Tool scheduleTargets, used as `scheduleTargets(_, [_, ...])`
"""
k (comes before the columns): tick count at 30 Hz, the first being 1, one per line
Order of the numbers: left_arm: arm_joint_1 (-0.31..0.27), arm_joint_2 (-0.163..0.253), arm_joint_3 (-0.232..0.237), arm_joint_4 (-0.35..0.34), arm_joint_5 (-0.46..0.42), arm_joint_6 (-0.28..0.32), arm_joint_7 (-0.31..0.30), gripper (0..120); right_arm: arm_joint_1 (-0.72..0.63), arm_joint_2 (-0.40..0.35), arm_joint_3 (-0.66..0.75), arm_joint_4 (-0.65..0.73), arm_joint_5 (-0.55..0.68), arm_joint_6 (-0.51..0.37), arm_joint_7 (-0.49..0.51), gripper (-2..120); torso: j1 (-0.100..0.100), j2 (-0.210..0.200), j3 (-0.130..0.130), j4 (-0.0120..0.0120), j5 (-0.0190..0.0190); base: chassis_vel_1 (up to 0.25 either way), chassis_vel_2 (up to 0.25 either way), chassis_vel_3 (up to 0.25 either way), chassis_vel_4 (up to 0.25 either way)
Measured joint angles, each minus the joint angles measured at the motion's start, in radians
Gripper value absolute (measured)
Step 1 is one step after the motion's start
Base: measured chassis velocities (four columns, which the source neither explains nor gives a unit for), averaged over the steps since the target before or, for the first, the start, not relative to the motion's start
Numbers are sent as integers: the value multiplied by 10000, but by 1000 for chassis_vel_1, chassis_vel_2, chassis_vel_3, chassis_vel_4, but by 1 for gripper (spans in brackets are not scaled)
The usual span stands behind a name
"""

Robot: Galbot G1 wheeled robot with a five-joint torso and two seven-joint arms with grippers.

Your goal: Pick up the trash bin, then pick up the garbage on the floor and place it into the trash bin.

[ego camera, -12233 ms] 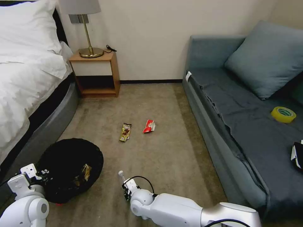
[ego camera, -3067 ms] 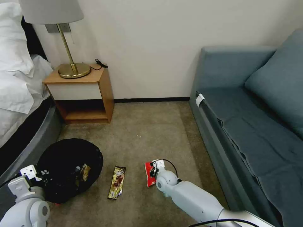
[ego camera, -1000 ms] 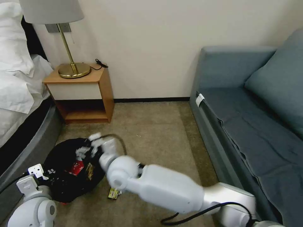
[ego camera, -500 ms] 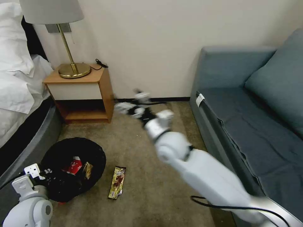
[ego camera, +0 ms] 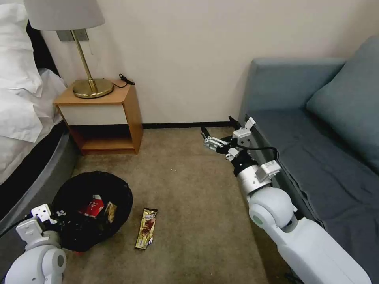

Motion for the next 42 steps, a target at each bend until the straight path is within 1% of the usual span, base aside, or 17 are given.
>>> scheduleTargets(2, [1, -2, -3, -5, 2, -2, 0, 2, -216, 62, 155, 123, -198, -20, 54, 100, 0, 0, 0, 0, 0, 0, 0, 0, 0])
scheduleTargets(3, [1, -6, -11, -15, 5, -6, 0, 2, -654, 228, 433, 352, -615, -147, 180, 100, 0, 0, 0, -1, -3, 0, 0, 0, 0])
scheduleTargets(6, [-11, -12, -7, -26, 4, -7, 2, 2, -1442, 730, 733, 625, -1372, -380, 416, 100, 0, 0, 0, 0, -2, 0, 0, 0, 0])
scheduleTargets(7, [-11, -12, -7, -26, 4, -7, 2, 2, -1442, 730, 733, 625, -1372, -380, 416, 100, 0, 0, 0, 0, -2, 0, 0, 0, 0])
scheduleTargets(11, [-31, -17, 21, -36, 5, -11, 3, 2, -2547, 1596, 917, 729, -2334, -469, 596, 100, -1, 0, 0, -1, -2, 0, 0, 0, 0])
scheduleTargets(14, [-40, -18, 23, -40, 5, -13, 4, 2, -2932, 1795, 948, 612, -2640, -257, 557, 100, 0, 0, 0, -1, -2, 0, 0, 0, 0])
scheduleTargets(18, [-45, -28, 28, -48, 6, -13, 6, 2, -3038, 1860, 915, 442, -2787, 45, 433, 100, 0, 0, 0, 0, -2, 0, 0, 0, 0])
scheduleTargets(25, [-47, -59, 34, -59, 12, -13, 9, 2, -2968, 1867, 756, 296, -2795, 160, 398, 100, -1, 0, 0, 1, -2, -14, 13, 15, -11])
scheduleTargets(35, [-38, -104, 21, -81, 44, -13, 15, 2, -2705, 1792, 566, 133, -2724, 196, 404, 100, 1, 0, 2, 0, 0, -142, 133, 135, -140])
scheduleTargets(37, [-36, -111, 21, -89, 47, -14, 16, 2, -2493, 1740, 426, 32, -2486, 193, 414, 100, 2, -1, 5, -1, 0, -118, 128, 127, -143])
scheduleTargets(39, [-23, -112, 17, -113, 49, -14, 18, 2, -2023, 1638, 178, -164, -1928, -2, 457, 100, 2, -1, 3, -3, -1, -53, 13, 19, -35])
scheduleTargets(40, [-23, -112, 17, -113, 49, -14, 18, 2, -2023, 1638, 178, -164, -1928, -2, 457, 100, 2, -1, 3, -3, -1, 0, 0, 0, 0])
scheduleTargets(42, [7, -111, 5, -131, 51, -14, 20, 2, -1266, 1477, -232, -371, -768, -492, 640, 100, 0, 0, 1, -2, 0, 0, 0, 0, 0])
